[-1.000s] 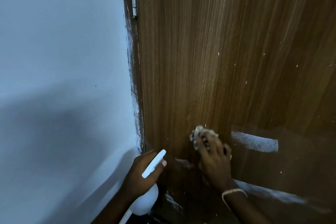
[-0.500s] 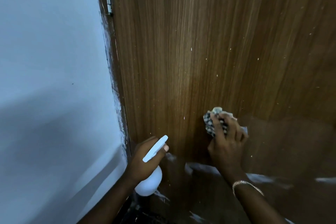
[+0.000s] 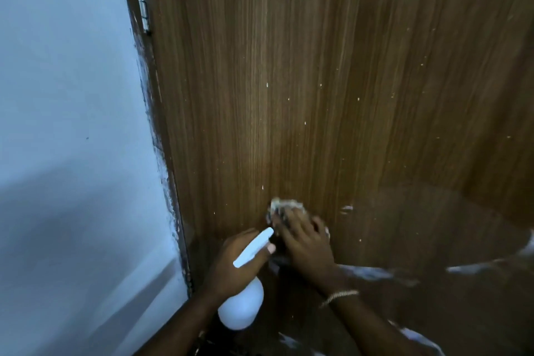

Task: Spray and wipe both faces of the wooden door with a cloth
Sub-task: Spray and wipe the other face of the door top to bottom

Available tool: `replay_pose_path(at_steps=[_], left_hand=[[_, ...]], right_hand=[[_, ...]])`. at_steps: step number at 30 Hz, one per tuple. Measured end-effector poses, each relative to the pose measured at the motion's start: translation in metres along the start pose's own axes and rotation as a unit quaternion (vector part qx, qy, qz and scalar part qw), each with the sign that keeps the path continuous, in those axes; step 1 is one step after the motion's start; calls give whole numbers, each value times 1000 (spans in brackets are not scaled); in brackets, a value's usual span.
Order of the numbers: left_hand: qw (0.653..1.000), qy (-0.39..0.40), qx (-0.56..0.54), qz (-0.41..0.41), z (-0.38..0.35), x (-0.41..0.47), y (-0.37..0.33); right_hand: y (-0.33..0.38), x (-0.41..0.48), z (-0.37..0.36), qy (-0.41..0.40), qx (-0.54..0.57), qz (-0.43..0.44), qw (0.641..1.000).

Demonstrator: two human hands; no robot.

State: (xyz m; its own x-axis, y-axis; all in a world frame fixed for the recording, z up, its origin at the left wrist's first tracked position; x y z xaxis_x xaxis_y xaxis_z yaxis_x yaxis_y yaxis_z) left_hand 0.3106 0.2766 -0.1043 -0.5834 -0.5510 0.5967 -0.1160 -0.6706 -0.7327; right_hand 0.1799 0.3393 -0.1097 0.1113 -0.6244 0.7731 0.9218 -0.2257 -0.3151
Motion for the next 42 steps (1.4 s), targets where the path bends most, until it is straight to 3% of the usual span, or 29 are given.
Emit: replay_pose_path(at_steps=[1,3,7,9,12,14,16,20,22,25,27,29,31,34,35,36,38,40,42], left_hand=[[1000,-10,-9,-2,2,1,-1],[999,-28,-17,8,4,1,2],[999,-23,-15,30,0,3,9],[999,-33,-13,36,-4,7,3],[999,-39,-21,24,-15,15,-14],[999,-25,-32,23,-28,19,-24],[999,-20,-41,22,-36,21,-28],[999,-16,-39,29,-49,19,-26],[999,-8,-33,26,-55,23,-26],[999,-6,-41,-5,-64,30,-38],[998,-4,-57,-15,-67,36,-44],[997,9,-69,-18,-73,37,-49],[997,14,-79,-17,-79,36,-50],[997,13,-72,-18,-87,38,-53],[997,18,-68,-28,-92,38,-57],[997,24,-68,-38,-97,39,-61],[994,30,-85,-53,-105,40,-70],[993,34,-96,-59,-111,44,-77],[994,45,-87,-45,-121,45,-80]], right_hand=[[-1,-28,-6,22,-6,26,999],[-36,-69,7,41,-12,-10,999],[-126,-51,86,-81,18,-241,967],[-127,-12,97,-113,23,-287,951],[-77,-2,65,-71,30,-173,982],[-58,-48,36,-4,12,-78,997],[-73,-98,36,27,-9,-66,997],[-164,-97,106,-61,-20,-304,950],[-182,-63,131,-123,-29,-352,928],[-146,-33,111,-113,-20,-258,959],[-106,-62,78,-45,-20,-139,989],[-108,-115,69,7,-4,-107,994],[-148,-145,98,-18,23,-200,979],[-224,-142,160,-177,48,-422,888],[-236,-126,171,-210,35,-455,864],[-236,-104,175,-222,23,-456,862],[-207,-65,159,-211,26,-361,908],[-163,-74,115,-120,7,-228,966],[-148,-133,74,-9,-20,-153,988]])
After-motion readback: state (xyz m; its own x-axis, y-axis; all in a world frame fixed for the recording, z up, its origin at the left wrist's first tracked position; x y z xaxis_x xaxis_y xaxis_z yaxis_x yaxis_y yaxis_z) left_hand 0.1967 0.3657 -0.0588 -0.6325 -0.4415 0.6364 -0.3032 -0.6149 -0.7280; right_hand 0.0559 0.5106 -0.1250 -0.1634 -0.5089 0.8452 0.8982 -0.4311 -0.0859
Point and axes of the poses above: each hand's wrist, its own x-axis towards the middle knuckle, its own z-axis out of the back of the hand, y = z × x, the point moved 9 cm from there along x, towards the middle knuckle, and after that the axes turned 2 degrees about -y, right-handed, at the moved point
